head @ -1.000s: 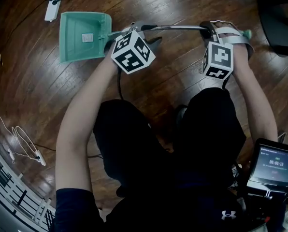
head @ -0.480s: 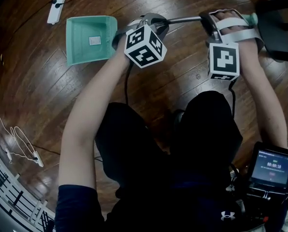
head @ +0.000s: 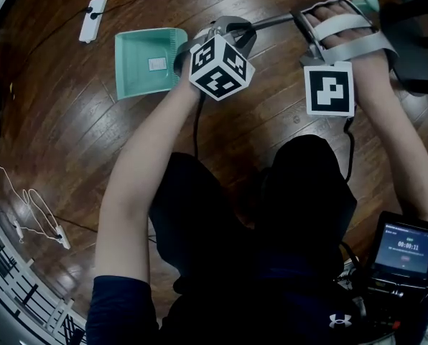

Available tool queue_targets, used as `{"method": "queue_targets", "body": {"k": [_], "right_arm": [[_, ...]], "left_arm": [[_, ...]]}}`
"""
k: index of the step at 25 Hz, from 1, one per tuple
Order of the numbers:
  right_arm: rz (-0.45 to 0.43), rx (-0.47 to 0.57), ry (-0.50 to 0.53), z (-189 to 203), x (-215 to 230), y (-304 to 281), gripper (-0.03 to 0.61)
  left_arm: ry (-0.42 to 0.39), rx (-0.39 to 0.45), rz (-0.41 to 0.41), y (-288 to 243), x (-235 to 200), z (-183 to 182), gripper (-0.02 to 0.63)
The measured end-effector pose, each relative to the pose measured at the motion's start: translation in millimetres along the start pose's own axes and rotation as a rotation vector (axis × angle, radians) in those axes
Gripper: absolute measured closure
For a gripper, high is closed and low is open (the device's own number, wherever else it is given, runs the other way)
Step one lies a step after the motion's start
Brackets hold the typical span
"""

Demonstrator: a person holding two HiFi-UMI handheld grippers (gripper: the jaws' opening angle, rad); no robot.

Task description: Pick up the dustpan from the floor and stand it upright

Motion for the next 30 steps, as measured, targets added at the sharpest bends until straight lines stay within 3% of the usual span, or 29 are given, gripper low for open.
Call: {"method": "queue_targets", "body": {"k": [5,8,9,11,13,17,20,22,25,27,30], "right_arm": [[0.26,-0.077,-0.015,4.0,36.0,12.1,0.4],[0.438,-0.046,-0.075,2.7,51.1,29.1,0.387],[0.486,-0.007,-0.111,0.6,54.3,36.2,0.397],[0.545,0.106,-0.221,-4.7,57.6,50.8,0.482],[0.482,0.26,-0.435,-10.4,54.9,56.3,0.556],[0.134,0.691,-1.077,-9.9,38.6,43.3,0.557],[0.08,0.865,-1.397,11.5,43.3,39.5,0.555],[0.093,0.904,-1.488,22.0,48.8,37.3,0.55],[0.072,0.986,-1.544,21.7,53.1,41.2,0.418],[0.068,1.034,-1.559,18.5,56.1,44.7,0.363],[0.088,1.035,-1.557,15.3,67.3,42.3,0.362]], "left_arm": [[0.093,0.005,-0.078,3.6,-23.9,-5.0,0.534],[0.115,0.005,-0.103,9.1,-35.0,-3.1,0.534],[0.118,0.005,-0.11,11.3,-37.8,-2.2,0.534],[0.13,0.009,-0.123,16.1,-42.4,-1.2,0.535],[0.144,0.016,-0.125,20.4,-44.5,-1.4,0.535],[0.135,0.03,-0.106,22.5,-36.7,-10.6,0.534],[0.139,0.031,-0.104,20.7,-33.4,-15.0,0.534],[0.15,0.03,-0.107,21.4,-35.3,-13.3,0.534],[0.158,0.036,-0.11,23.4,-33.6,-14.1,0.534],[0.163,0.042,-0.109,23.8,-31.6,-17.2,0.534],[0.176,0.048,-0.109,24.1,-34.6,-21.5,0.534]]}}
Point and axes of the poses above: the fingertips, and each gripper's own axes: y backward along the fingers, x to its right, z out of its underside, the point moved 3 cm from there along y, backward along the fingers, and after that the axes turned 6 degrees about -z, right-handed, at the moved point
